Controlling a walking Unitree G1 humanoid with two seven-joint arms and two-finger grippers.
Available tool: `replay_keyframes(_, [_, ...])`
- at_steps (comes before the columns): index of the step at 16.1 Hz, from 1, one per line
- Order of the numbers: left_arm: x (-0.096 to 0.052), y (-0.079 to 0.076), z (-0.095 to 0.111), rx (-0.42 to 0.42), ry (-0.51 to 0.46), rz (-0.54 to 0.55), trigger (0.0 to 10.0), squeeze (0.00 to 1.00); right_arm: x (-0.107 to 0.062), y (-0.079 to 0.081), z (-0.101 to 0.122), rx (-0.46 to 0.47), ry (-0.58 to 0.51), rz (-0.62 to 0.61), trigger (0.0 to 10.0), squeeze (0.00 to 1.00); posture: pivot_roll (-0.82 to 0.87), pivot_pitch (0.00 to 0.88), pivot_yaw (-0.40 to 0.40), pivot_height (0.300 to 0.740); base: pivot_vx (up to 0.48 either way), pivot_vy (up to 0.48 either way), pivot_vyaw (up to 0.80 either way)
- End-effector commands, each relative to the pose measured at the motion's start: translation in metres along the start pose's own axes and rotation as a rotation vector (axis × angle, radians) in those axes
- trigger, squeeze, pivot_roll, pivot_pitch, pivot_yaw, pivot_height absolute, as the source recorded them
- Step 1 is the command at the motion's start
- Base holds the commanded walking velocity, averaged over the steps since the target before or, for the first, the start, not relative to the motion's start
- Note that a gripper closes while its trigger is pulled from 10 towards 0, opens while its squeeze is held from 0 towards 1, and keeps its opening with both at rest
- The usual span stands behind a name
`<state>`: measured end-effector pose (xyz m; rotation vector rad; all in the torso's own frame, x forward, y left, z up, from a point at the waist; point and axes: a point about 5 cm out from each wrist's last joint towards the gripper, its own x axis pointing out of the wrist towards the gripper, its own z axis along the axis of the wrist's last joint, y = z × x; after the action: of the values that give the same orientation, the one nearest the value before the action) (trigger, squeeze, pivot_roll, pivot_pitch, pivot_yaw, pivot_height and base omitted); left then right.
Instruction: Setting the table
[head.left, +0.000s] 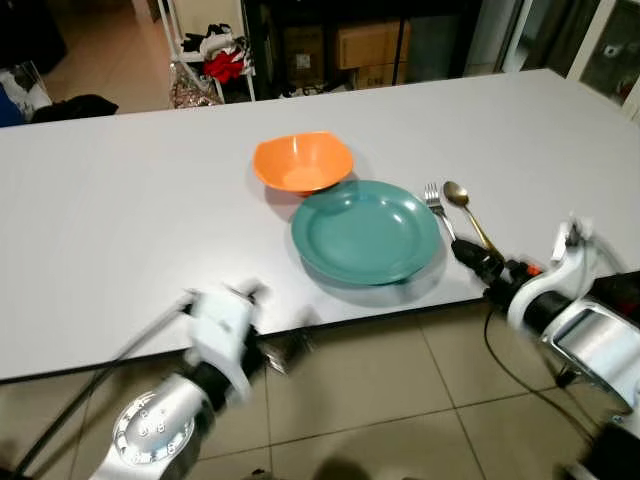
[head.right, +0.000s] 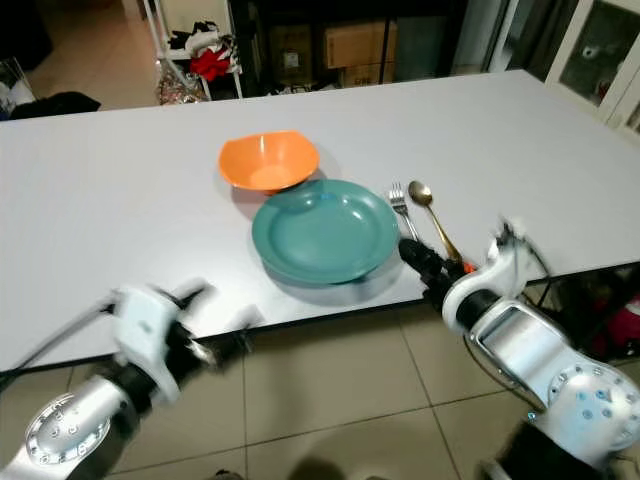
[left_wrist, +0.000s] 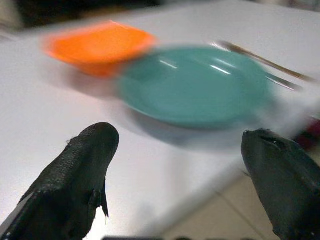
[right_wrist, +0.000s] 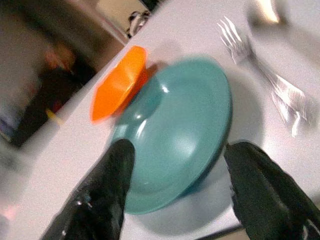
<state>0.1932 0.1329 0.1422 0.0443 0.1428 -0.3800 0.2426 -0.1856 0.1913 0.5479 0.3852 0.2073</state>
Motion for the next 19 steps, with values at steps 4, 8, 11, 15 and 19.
replay_keyframes(4, [0.008, 0.025, 0.015, 0.102, -0.065, 0.245, 10.0, 0.0, 0.017, 0.053, 0.008, -0.474, -0.289, 0.059, 10.0, 0.0, -0.08, 0.0, 0.056, 0.74, 0.0, 0.0, 0.8])
replay_keyframes(8, [0.002, 0.037, 0.009, 0.132, -0.062, 0.362, 10.0, 0.0, 0.041, 0.034, -0.013, -0.738, -0.367, -0.007, 10.0, 0.0, -0.06, 0.0, 0.048, 0.74, 0.0, 0.0, 0.8])
replay_keyframes(11, [-0.004, 0.044, 0.008, 0.19, -0.081, 0.38, 10.0, 0.0, 0.041, 0.02, -0.04, -0.682, -0.299, 0.076, 10.0, 0.0, -0.05, 0.0, 0.041, 0.74, 0.0, 0.0, 0.8])
replay_keyframes(15, [-0.006, 0.046, 0.006, 0.201, -0.076, 0.373, 10.0, 0.0, 0.043, 0.012, -0.057, -0.662, -0.246, 0.106, 10.0, 0.0, -0.05, 0.0, 0.056, 0.74, 0.0, 0.0, 0.8])
replay_keyframes(19, [0.001, 0.048, 0.008, 0.212, -0.09, 0.35, 10.0, 0.0, 0.049, 0.013, -0.052, -0.607, -0.265, 0.133, 10.0, 0.0, -0.05, 0.0, 0.065, 0.74, 0.0, 0.0, 0.8])
